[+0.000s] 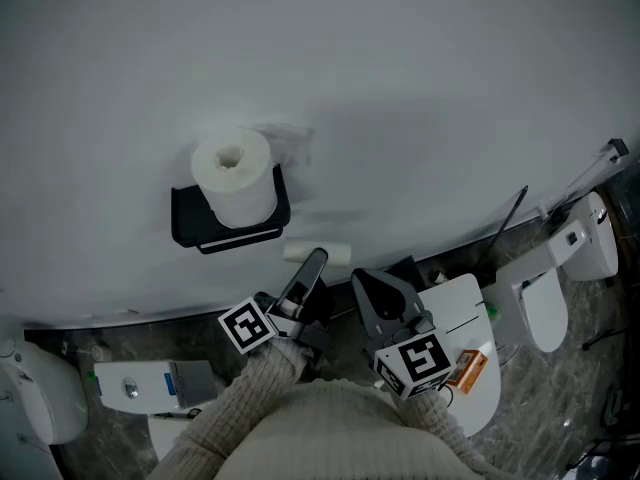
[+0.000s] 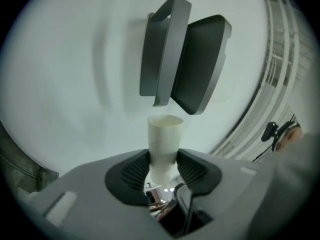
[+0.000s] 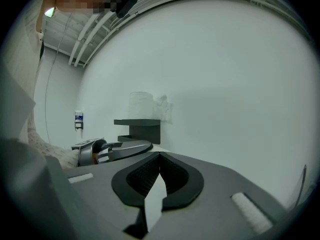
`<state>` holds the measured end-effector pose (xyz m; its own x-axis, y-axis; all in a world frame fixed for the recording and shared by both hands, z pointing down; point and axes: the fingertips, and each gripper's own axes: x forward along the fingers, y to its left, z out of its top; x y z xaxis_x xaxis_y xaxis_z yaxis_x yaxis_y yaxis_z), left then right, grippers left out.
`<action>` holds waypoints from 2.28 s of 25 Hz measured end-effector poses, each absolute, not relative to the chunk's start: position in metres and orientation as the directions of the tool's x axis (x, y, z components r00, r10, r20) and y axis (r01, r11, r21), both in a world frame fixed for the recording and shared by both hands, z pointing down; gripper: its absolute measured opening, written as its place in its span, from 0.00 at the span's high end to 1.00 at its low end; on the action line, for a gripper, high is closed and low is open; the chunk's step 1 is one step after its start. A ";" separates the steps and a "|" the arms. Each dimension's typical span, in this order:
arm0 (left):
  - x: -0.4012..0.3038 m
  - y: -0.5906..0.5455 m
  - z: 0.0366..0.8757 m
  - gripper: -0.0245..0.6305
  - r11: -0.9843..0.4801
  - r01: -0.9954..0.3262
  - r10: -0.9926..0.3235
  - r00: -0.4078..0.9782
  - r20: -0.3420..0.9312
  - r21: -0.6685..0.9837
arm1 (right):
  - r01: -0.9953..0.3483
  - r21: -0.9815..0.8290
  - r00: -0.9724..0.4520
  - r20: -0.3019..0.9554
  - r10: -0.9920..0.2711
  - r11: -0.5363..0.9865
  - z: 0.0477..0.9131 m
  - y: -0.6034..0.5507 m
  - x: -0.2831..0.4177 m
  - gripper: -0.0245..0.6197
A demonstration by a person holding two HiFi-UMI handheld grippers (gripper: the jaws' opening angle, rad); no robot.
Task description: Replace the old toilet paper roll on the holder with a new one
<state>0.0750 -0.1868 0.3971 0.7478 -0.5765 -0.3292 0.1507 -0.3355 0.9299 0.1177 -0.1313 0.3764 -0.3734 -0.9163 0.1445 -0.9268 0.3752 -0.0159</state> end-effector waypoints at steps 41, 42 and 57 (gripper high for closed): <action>-0.055 -0.155 0.400 0.71 -0.373 0.037 -0.804 0.487 -0.343 0.927 | -0.747 0.031 -0.664 -0.100 -0.741 0.664 0.272 -0.207 0.014 0.49; -0.055 -0.156 0.400 0.71 -0.373 0.037 -0.805 0.485 -0.343 0.927 | -0.749 0.031 -0.661 -0.104 -0.743 0.662 0.270 -0.210 0.014 0.47; -0.067 -0.163 0.396 0.71 -0.381 0.031 -0.817 0.456 -0.352 0.924 | -0.735 0.107 -0.678 -0.090 -0.730 0.670 0.252 -0.238 -0.008 0.35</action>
<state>-0.0667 -0.1630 0.3956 0.4558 -0.8174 -0.3523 0.0313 -0.3808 0.9241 -0.0082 -0.2378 0.2524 -0.6778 -0.7298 -0.0896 -0.7350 0.6695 0.1074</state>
